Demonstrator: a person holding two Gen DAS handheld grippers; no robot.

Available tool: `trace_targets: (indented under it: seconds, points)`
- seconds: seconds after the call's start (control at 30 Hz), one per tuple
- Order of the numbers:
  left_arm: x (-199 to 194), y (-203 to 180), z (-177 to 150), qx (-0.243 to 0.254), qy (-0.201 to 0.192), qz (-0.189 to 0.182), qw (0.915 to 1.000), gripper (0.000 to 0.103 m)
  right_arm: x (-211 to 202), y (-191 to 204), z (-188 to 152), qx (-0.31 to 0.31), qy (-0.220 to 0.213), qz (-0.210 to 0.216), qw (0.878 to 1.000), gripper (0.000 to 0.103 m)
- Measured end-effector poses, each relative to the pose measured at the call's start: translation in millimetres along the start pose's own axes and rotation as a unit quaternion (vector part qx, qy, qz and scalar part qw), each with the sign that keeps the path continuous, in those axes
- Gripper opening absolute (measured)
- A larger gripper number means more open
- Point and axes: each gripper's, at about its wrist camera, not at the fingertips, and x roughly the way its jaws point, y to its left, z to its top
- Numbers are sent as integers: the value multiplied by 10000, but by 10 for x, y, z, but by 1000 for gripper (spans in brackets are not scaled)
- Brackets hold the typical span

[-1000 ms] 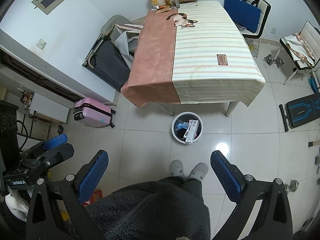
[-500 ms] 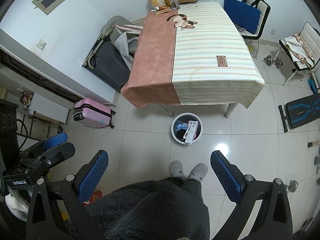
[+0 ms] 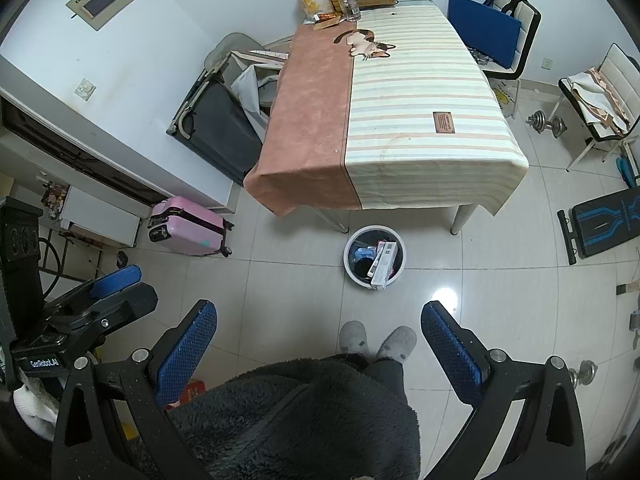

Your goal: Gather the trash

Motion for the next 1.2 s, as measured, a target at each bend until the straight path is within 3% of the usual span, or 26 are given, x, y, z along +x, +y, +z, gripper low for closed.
trace_targets:
  seconds: [1.2]
  points:
    - [52, -153, -24, -125, -87, -28, 9999, 103, -75, 0, -49, 11, -5, 49, 10000, 103]
